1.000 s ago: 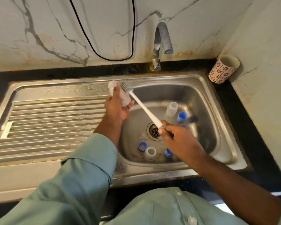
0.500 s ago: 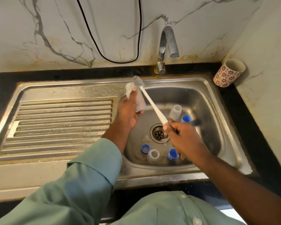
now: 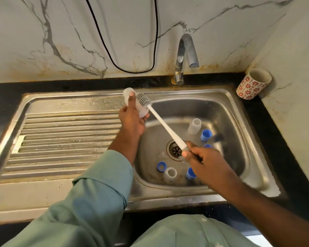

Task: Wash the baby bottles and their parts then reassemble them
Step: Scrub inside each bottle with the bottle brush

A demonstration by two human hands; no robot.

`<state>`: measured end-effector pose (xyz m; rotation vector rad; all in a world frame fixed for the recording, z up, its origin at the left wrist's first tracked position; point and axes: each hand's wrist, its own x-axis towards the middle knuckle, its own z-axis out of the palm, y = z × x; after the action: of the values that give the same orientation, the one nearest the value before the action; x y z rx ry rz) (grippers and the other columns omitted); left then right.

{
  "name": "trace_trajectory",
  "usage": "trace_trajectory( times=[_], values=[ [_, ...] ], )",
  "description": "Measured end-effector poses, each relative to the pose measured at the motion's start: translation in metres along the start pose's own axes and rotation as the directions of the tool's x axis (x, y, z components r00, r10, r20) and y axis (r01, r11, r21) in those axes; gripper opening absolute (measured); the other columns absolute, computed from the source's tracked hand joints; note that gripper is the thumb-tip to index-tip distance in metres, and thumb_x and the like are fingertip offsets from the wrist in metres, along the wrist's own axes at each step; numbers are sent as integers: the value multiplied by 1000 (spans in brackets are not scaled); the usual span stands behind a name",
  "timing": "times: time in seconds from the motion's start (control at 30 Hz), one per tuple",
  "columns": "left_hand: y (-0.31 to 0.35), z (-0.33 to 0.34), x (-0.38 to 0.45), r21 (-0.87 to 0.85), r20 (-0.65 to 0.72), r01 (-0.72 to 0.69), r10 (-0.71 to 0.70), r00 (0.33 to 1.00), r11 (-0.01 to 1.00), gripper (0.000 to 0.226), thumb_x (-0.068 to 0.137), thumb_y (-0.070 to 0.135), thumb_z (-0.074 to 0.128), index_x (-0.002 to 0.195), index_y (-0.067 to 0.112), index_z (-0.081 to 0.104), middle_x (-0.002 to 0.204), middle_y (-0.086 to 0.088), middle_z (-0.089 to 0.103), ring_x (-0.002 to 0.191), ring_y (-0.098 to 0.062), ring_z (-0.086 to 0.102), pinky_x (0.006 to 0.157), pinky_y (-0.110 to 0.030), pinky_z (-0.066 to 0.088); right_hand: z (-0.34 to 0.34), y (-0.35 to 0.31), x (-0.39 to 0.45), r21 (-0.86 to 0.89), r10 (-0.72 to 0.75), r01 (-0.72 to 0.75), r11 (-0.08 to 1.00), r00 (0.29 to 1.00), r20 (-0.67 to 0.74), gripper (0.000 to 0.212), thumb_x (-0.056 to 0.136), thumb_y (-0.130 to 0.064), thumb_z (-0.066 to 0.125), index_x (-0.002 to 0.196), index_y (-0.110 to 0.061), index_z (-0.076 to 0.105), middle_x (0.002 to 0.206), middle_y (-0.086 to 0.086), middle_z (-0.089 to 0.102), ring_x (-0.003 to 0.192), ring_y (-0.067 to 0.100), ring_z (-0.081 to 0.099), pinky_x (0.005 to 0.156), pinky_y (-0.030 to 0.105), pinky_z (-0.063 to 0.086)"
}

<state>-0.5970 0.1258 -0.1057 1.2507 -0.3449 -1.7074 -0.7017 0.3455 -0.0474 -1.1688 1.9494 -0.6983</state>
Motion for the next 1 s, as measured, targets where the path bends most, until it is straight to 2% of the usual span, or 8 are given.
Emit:
trace_trajectory(
  times=[0.1, 0.27, 0.37, 0.43, 0.57, 0.7, 0.83, 1.0],
  values=[
    [-8, 2, -8, 150, 93, 32, -47, 995, 988, 48, 82, 42, 76, 114, 12, 56, 116, -16, 62, 96, -30, 66, 67, -39, 59, -3, -1, 19, 26, 53, -51, 998, 996, -71, 39, 100, -35, 48, 138, -24, 52, 65, -8, 56, 45, -3, 47, 45, 10, 38],
    [6, -2, 0, 19, -23, 39, -38, 999, 999, 34, 90, 44, 68, 108, 16, 59, 105, -10, 66, 85, -22, 67, 57, -30, 56, 0, 0, 5, -6, 4, -4, 1000, 1000, 6, 31, 100, -33, 50, 123, -18, 62, 60, -7, 53, 47, -4, 48, 47, 12, 40],
    [-7, 4, -9, 156, 42, 23, -30, 999, 988, 75, 69, 68, 73, 120, 16, 59, 109, -10, 67, 91, -24, 66, 55, -30, 53, 3, -1, 16, 24, 30, -29, 999, 998, -49, 32, 99, -34, 50, 126, -20, 62, 58, -6, 52, 45, -1, 45, 46, 15, 40],
    [-9, 10, -13, 145, 50, 23, -30, 998, 989, 88, 58, 69, 75, 125, 15, 57, 110, -9, 64, 95, -24, 63, 59, -31, 53, 4, -5, 27, 34, 22, -20, 999, 998, -67, 35, 100, -35, 49, 132, -24, 58, 60, -5, 54, 45, 0, 46, 47, 17, 41],
    [4, 6, 1, -46, -20, -15, 14, 1000, 999, 69, 76, 46, 80, 130, 13, 51, 111, -9, 64, 90, -23, 64, 55, -29, 53, 6, -2, 17, -8, -16, 15, 1000, 999, -47, 36, 99, -35, 51, 132, -24, 58, 57, -9, 51, 44, -3, 45, 45, 13, 36],
    [-9, 5, 0, 69, 21, 33, -35, 999, 997, 64, 78, 48, 79, 125, 13, 55, 110, -11, 62, 90, -25, 63, 51, -27, 51, 4, -6, 31, 69, 47, -43, 997, 997, -57, 35, 99, -36, 50, 132, -26, 58, 56, -8, 52, 44, 2, 44, 46, 20, 41],
    [8, -1, 9, -25, -70, 18, -20, 997, 1000, 52, 85, 44, 73, 123, 13, 56, 110, -10, 64, 94, -24, 66, 54, -27, 54, 5, -4, 20, 29, 55, -55, 998, 998, -22, 27, 99, -35, 50, 119, -25, 66, 48, -11, 50, 40, -1, 45, 41, 14, 36],
    [-14, 3, 3, 147, -33, 18, -14, 999, 989, 54, 88, 50, 67, 125, 13, 55, 113, -12, 63, 100, -28, 66, 56, -30, 56, 2, -6, 31, 135, 106, -100, 986, 994, -37, 22, 99, -35, 52, 112, -26, 67, 52, -8, 48, 42, 3, 42, 42, 23, 41]
  ],
)
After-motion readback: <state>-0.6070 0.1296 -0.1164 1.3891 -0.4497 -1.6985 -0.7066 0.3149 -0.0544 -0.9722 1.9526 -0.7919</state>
